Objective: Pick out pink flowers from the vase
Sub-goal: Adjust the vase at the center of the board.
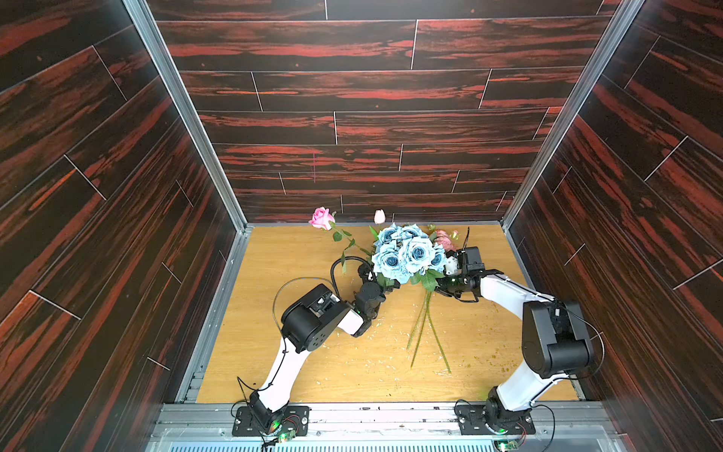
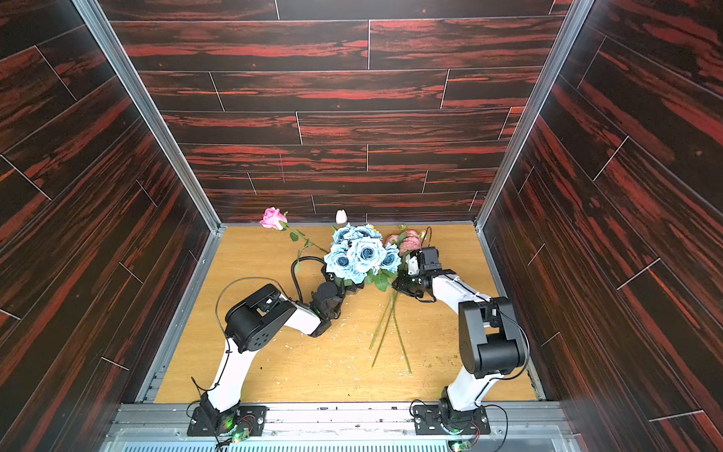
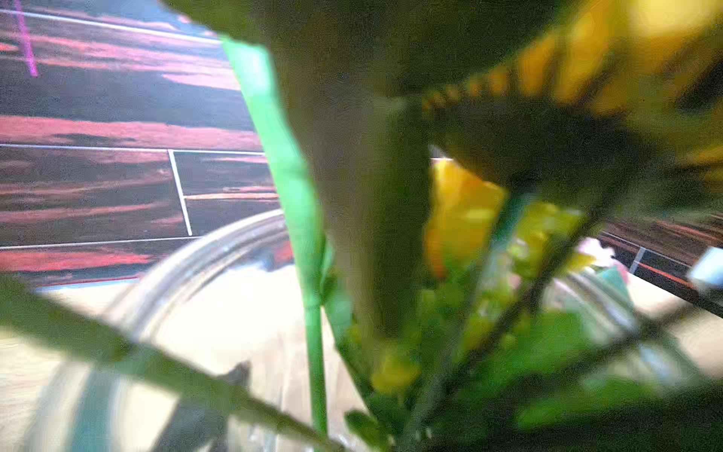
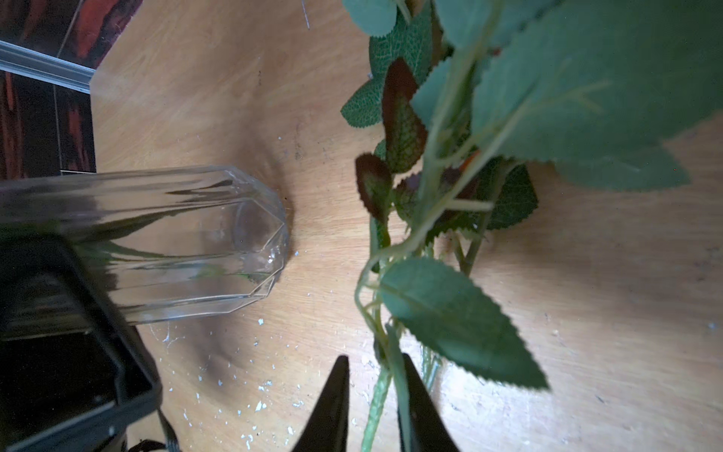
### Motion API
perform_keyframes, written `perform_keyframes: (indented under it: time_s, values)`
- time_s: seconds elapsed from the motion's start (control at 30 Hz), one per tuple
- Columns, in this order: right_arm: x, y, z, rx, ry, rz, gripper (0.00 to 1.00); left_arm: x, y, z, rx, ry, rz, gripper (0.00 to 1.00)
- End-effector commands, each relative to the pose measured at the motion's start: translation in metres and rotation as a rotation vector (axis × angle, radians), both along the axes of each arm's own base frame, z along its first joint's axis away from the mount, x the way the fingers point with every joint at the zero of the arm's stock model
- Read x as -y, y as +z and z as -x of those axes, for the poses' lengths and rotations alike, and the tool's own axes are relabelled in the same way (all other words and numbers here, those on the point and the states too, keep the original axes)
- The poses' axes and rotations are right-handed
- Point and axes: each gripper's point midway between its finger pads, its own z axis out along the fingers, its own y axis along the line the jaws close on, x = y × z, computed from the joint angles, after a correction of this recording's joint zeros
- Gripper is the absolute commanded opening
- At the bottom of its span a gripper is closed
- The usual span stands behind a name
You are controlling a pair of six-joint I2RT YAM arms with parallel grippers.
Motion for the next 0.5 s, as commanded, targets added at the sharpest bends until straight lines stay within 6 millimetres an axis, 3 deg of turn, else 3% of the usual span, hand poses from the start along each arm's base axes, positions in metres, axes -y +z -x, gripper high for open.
perform_keyframes:
  time_s: [0.0, 0.17, 0.47]
  values:
    - [0.0, 0.006, 0.004, 0.012, 0.007, -0.01, 0.24, -0.01, 0.004, -0.008, 0.027, 0.078, 0.012, 0.95]
    - [-0.001, 0.007, 0.003, 0.016, 0.008, -0.012, 0.24, -0.003, 0.001, -0.007, 0.028, 0.024, -0.008, 0.76]
    - [-0.003, 0.007, 0.003, 0.018, 0.011, -0.028, 0.24, -0.004, -0.005, 0.012, -0.002, -0.23, -0.043, 0.77]
